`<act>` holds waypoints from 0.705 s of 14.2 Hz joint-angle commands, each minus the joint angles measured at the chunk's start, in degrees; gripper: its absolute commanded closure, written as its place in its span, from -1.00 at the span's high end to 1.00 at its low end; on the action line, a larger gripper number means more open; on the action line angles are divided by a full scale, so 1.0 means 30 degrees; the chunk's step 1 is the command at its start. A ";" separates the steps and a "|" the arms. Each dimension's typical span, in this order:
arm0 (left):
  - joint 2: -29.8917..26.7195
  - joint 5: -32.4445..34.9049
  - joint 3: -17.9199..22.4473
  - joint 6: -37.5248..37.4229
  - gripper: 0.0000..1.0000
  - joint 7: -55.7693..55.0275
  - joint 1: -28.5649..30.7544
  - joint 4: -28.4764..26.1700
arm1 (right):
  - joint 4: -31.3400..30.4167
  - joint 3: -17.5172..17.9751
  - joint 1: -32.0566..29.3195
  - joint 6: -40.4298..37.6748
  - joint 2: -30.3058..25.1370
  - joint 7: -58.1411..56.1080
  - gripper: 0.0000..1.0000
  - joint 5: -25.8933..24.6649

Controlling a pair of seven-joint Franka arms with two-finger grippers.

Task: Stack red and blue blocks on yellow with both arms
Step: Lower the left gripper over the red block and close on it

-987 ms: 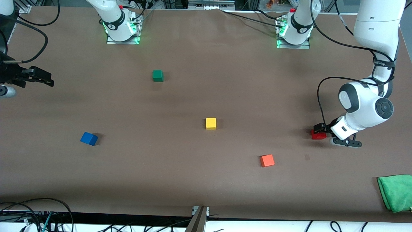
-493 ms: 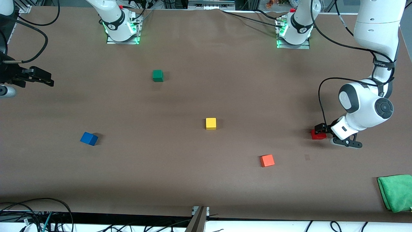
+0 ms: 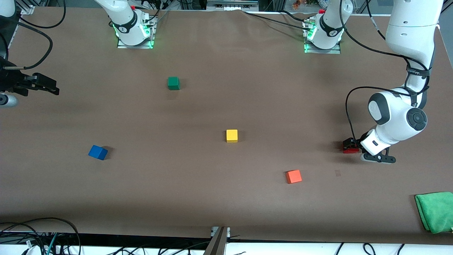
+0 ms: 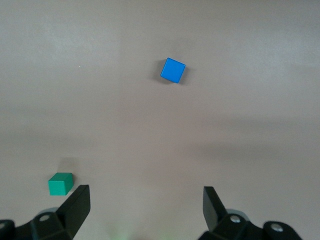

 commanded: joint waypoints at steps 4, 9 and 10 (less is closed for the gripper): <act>0.0019 0.0275 0.0050 0.0258 0.52 -0.0394 -0.0081 0.0024 | 0.0377 0.0049 -0.0176 -0.0099 0.0110 -0.0142 1.00 0.0228; -0.0010 0.0246 0.0050 0.0258 -0.18 -0.0686 -0.0052 0.0024 | 0.0348 0.0078 -0.0147 -0.0128 0.0110 -0.0142 1.00 0.0082; -0.0010 0.0246 0.0050 0.0258 -0.30 -0.0687 -0.0052 0.0024 | 0.0377 0.0078 -0.0146 -0.0100 0.0110 -0.0142 1.00 0.0082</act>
